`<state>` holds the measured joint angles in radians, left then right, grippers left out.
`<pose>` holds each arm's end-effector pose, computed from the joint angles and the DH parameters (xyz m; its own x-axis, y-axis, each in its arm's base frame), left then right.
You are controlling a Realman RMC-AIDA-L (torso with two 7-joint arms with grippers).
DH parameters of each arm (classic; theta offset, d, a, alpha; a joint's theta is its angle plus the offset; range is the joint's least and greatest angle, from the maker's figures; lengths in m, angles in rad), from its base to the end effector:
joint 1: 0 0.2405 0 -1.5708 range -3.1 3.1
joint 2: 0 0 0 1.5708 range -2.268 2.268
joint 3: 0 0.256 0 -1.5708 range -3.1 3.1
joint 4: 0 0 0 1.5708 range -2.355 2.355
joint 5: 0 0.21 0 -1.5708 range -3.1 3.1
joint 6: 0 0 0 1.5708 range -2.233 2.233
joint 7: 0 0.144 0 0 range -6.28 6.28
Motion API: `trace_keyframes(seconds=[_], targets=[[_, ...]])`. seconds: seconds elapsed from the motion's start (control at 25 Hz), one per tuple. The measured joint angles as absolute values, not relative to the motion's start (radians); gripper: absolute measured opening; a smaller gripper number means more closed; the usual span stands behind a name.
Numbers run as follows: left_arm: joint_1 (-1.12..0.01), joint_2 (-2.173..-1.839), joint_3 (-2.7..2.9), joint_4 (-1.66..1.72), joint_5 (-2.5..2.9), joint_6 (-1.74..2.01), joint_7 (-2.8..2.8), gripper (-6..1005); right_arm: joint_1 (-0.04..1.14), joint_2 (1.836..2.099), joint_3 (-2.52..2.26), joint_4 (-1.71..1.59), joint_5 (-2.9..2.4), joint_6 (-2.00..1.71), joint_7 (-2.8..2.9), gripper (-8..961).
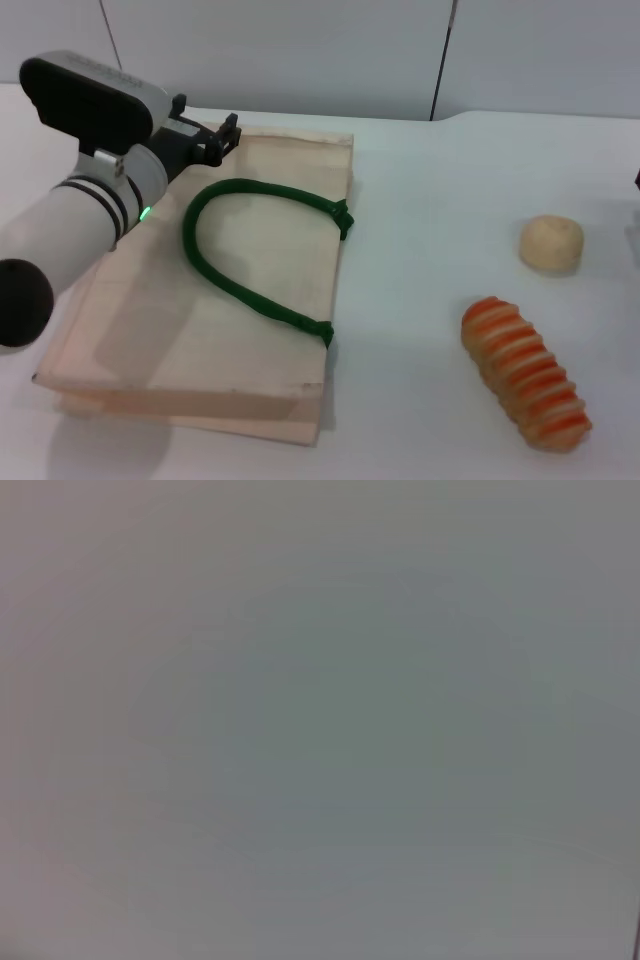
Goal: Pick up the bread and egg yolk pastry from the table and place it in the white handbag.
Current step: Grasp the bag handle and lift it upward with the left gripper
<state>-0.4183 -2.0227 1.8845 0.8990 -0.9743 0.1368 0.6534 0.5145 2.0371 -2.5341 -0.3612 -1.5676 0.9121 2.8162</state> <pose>-0.2438 0.4083 -0.0280 0.8411 0.2544 0.4773 0.5367 -0.2835 -0.7947 0.3322 0.3641 -0.0190 0.7569 -0.1414 -0.6380 -0.6298 0.1024 -0.7699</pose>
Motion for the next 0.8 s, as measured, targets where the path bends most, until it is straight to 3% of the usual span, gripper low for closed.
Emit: trace_keyframes(seconds=[0.4, 0.8], targets=[[-0.264, -2.029, 1.773, 1.193, -0.973, -0.069, 0.795, 648, 0.516, 2.037, -2.534, -0.359, -1.568, 0.911, 2.816, 785], [-0.239, -2.032, 1.681, 1.346, -0.855, -0.321, 0.761, 644, 0.533, 2.037, -2.534, -0.358, -1.569, 0.888, 2.811, 785]])
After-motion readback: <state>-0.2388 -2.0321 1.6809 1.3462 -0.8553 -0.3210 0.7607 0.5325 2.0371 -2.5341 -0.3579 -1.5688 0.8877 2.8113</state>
